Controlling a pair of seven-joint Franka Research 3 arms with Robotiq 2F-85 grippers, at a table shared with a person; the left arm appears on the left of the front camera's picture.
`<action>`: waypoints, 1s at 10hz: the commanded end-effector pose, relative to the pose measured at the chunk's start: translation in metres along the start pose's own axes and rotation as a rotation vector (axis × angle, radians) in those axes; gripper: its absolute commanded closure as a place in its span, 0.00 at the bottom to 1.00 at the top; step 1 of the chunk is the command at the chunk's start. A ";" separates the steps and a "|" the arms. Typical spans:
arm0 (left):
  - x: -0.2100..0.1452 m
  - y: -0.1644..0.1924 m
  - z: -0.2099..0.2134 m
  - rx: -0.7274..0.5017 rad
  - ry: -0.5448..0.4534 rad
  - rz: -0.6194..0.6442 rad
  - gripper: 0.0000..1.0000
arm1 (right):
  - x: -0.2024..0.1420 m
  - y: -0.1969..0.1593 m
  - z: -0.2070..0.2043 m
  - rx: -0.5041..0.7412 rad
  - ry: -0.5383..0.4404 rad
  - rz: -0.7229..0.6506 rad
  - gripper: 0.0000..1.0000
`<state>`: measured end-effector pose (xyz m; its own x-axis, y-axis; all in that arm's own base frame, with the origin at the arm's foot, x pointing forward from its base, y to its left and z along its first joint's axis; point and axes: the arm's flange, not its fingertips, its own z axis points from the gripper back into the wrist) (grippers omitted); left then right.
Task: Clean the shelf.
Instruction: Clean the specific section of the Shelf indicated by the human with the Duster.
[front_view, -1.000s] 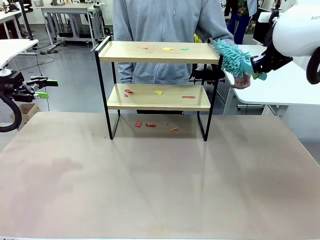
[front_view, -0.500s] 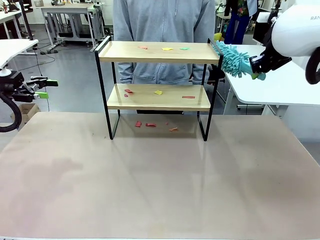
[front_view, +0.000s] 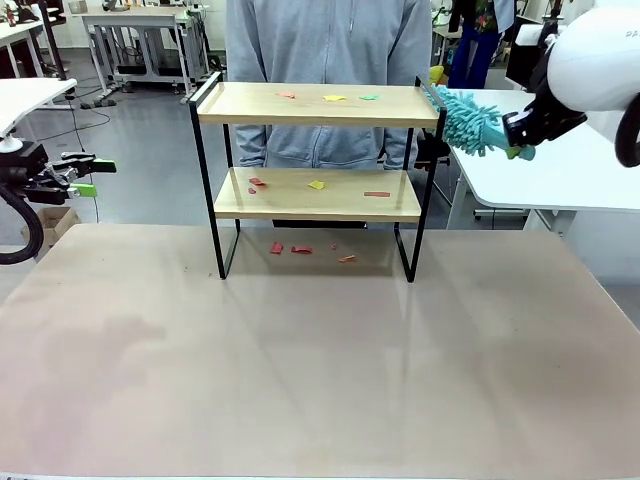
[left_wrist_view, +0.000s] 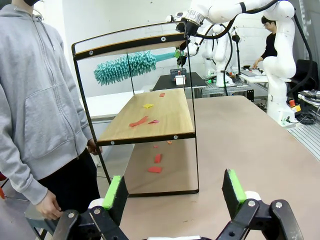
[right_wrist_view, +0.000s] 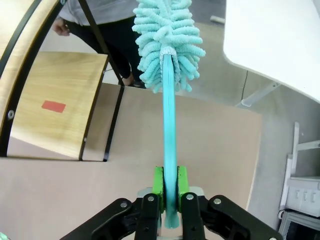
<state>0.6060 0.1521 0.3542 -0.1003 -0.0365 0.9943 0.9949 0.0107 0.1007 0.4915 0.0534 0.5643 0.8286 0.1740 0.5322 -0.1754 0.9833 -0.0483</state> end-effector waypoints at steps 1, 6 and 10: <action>0.002 0.000 0.000 -0.001 -0.002 -0.005 0.00 | -0.018 -0.048 0.042 0.055 -0.021 0.112 0.86; 0.002 0.000 0.000 -0.001 -0.002 -0.005 0.00 | -0.065 -0.145 0.104 0.132 0.122 0.358 0.86; 0.002 0.000 0.000 -0.001 -0.002 -0.005 0.00 | -0.119 -0.167 0.134 0.207 0.265 0.709 0.86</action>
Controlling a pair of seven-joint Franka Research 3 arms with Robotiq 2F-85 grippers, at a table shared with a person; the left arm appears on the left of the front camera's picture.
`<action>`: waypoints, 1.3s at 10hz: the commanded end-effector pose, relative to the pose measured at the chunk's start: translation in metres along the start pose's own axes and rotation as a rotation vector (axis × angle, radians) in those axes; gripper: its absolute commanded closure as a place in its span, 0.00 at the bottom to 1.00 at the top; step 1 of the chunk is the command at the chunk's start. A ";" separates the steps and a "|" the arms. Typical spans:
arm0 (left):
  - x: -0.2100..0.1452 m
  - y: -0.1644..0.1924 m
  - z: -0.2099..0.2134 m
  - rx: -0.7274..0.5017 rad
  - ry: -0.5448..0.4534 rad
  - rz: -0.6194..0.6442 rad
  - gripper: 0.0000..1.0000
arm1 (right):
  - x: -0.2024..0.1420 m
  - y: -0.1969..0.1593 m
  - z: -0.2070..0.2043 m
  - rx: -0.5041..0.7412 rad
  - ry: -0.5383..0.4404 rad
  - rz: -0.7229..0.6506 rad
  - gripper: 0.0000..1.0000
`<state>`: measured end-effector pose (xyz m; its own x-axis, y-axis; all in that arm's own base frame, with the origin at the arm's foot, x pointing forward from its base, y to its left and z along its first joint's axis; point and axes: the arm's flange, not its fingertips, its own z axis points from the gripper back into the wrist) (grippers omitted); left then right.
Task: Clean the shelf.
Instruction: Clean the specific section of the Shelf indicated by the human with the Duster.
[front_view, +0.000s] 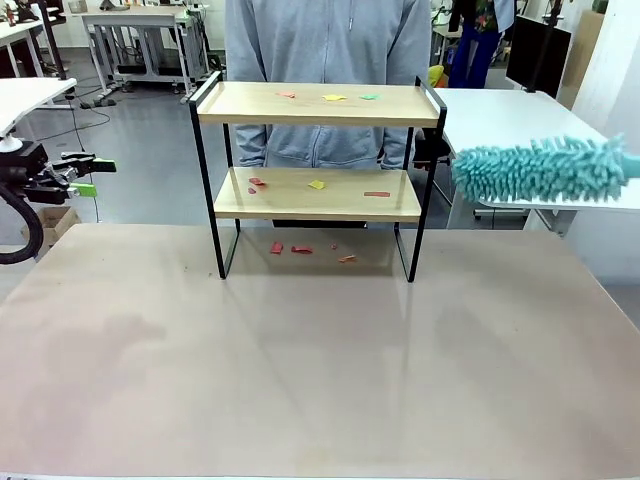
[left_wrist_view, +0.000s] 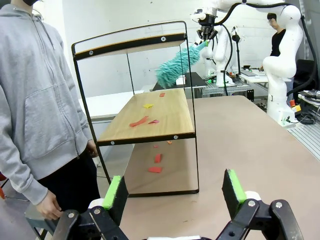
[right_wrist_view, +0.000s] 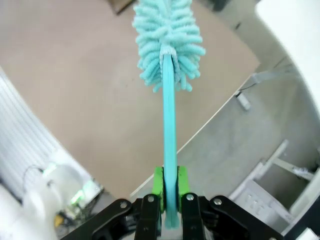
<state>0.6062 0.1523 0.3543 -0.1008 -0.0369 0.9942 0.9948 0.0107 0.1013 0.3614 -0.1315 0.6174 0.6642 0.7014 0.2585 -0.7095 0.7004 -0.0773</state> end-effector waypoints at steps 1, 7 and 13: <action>0.002 0.000 0.000 -0.001 -0.002 -0.005 0.00 | -0.020 0.016 0.003 0.015 0.071 0.236 0.86; 0.002 0.000 0.000 -0.001 -0.002 -0.005 0.00 | -0.018 0.093 -0.045 0.229 0.132 0.625 0.86; 0.002 0.000 0.000 -0.001 -0.002 -0.005 0.00 | 0.022 0.135 -0.078 0.333 0.087 0.683 0.86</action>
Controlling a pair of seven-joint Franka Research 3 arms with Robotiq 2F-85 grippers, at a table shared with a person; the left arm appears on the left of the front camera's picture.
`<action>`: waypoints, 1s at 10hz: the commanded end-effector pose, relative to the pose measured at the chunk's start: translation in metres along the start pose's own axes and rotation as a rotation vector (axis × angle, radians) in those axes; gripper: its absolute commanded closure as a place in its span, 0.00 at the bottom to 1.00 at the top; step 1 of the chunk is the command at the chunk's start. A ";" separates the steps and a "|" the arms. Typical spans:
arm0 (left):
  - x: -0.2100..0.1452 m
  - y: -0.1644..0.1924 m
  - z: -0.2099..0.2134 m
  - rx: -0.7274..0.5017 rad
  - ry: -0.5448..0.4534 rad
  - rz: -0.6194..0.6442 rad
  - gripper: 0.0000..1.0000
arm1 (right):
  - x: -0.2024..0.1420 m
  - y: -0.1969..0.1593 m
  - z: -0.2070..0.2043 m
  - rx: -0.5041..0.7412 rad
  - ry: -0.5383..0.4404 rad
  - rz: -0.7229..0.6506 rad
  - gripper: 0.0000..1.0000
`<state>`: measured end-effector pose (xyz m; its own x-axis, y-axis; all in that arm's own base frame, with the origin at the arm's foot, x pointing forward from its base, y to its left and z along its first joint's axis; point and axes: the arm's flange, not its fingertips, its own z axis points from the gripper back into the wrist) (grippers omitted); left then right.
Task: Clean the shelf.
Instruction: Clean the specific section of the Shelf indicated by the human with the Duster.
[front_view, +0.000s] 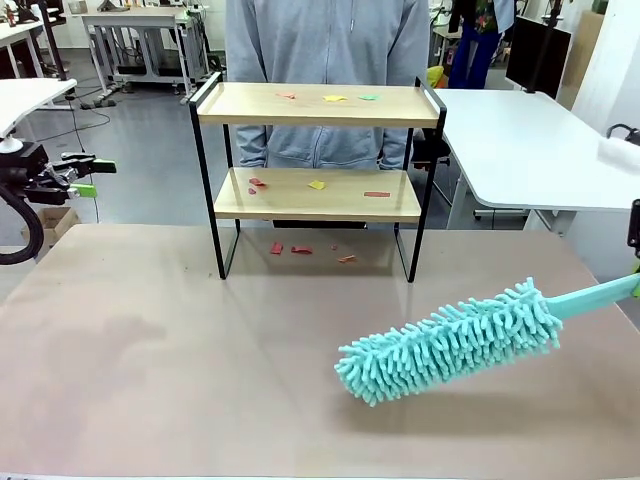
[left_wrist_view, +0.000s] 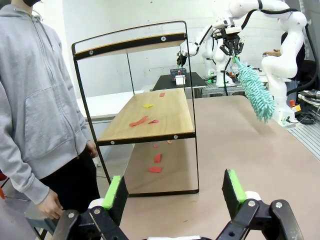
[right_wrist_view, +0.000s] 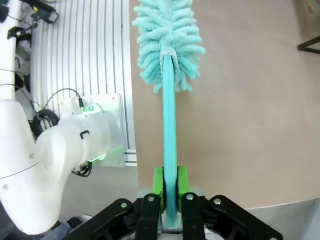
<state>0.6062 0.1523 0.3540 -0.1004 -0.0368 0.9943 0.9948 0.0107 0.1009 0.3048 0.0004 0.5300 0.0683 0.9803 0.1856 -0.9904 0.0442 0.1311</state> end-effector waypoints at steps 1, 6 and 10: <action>0.002 0.000 0.000 -0.001 -0.002 -0.005 0.00 | -0.011 0.007 0.008 -0.025 0.007 0.009 0.86; 0.002 0.000 0.000 -0.001 -0.002 -0.005 0.00 | -0.011 0.007 0.008 -0.025 0.007 0.009 0.86; 0.002 0.000 0.000 -0.001 -0.002 -0.005 0.00 | -0.011 0.007 0.008 -0.025 0.007 0.009 0.86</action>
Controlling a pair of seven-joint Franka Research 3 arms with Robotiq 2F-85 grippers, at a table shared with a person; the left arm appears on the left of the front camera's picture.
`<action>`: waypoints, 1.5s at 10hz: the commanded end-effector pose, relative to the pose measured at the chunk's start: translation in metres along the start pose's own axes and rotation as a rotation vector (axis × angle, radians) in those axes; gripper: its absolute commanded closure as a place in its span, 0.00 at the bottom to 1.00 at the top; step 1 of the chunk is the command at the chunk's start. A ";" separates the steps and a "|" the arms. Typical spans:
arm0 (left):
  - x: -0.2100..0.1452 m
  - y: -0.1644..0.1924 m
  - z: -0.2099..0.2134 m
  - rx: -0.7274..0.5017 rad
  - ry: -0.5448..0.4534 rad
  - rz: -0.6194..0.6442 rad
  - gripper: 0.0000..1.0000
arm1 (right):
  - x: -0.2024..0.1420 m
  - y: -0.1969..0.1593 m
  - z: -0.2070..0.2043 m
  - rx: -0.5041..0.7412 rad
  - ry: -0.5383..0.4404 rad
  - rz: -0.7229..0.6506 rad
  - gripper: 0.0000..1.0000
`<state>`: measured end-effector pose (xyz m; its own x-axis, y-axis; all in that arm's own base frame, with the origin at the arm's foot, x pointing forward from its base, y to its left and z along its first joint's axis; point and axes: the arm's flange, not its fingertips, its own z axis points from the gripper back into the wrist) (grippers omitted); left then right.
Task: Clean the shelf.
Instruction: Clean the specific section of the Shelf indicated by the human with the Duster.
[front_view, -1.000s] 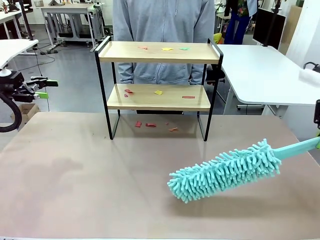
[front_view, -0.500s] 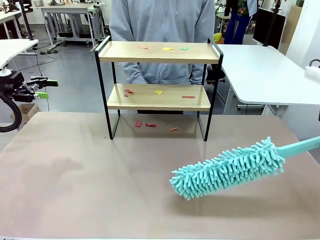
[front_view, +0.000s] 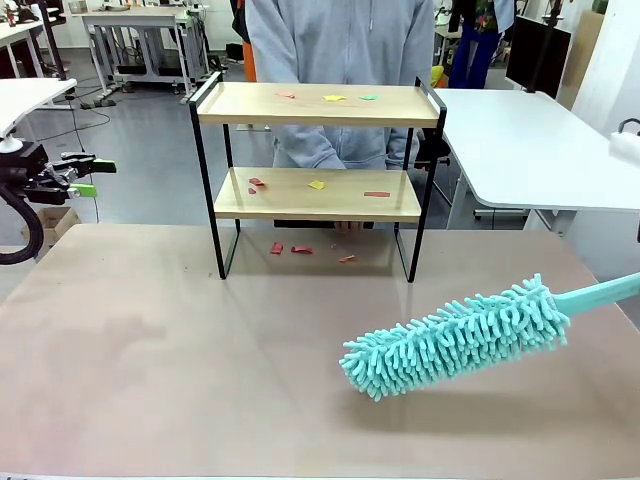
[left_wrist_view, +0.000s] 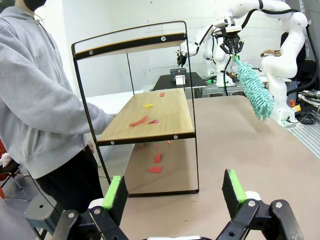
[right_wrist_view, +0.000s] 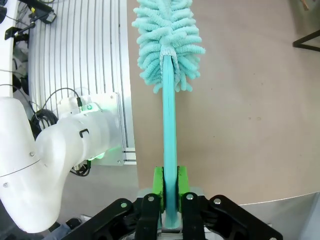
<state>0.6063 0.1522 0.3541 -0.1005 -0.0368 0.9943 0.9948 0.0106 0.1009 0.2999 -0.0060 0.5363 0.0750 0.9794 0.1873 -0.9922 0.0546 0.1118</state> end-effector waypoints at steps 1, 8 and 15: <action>0.002 0.000 0.000 -0.001 -0.002 -0.005 0.00 | -0.005 0.001 0.002 -0.004 0.009 0.015 0.86; 0.002 0.000 0.000 -0.001 -0.002 -0.005 0.00 | -0.005 0.001 0.002 -0.004 0.009 0.015 0.86; 0.002 0.000 0.000 -0.001 -0.002 -0.005 0.00 | 0.060 -0.001 -0.018 -0.102 -0.150 -0.263 0.86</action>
<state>0.6063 0.1522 0.3541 -0.1006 -0.0368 0.9942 0.9948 0.0106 0.1010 0.3029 0.0207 0.5375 0.2208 0.9462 0.2364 -0.9727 0.1959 0.1245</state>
